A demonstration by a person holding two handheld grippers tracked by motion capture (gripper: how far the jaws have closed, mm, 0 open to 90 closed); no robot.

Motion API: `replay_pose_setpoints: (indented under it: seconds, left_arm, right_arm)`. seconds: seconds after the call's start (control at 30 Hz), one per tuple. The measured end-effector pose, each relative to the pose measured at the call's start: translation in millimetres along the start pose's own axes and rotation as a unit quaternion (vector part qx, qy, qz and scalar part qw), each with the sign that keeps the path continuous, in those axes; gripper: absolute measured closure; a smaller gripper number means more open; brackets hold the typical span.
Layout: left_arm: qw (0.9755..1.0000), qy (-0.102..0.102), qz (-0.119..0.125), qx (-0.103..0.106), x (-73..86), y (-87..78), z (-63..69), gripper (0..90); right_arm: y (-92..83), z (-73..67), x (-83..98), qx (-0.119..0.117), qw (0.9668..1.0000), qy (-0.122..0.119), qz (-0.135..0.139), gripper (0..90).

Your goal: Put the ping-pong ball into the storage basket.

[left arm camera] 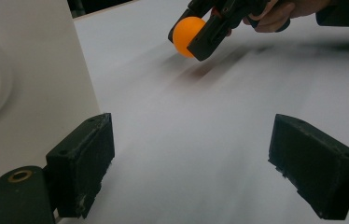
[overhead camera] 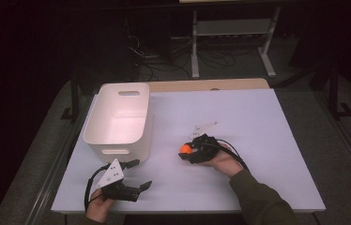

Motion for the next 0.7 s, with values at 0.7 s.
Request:
replay_pose_setpoints:
  seconds: [0.7]
  left_arm:
    - [1.0,-0.002,0.0,-0.002,0.0,0.0,-0.5,14.1]
  right_arm:
    - [4.6,-20.7,-11.2,-0.024,0.9996,-0.017,0.002,49.7]
Point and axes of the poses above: each handheld gripper's, and its own axes: y roughly forward along the jaws, x roughly out of its underside, z roughly to its right, the point moved 6 cm from there along y, roughly forward along the jaws, and after that the axes turned 9 degrees about -z, right-handed, at the moved point
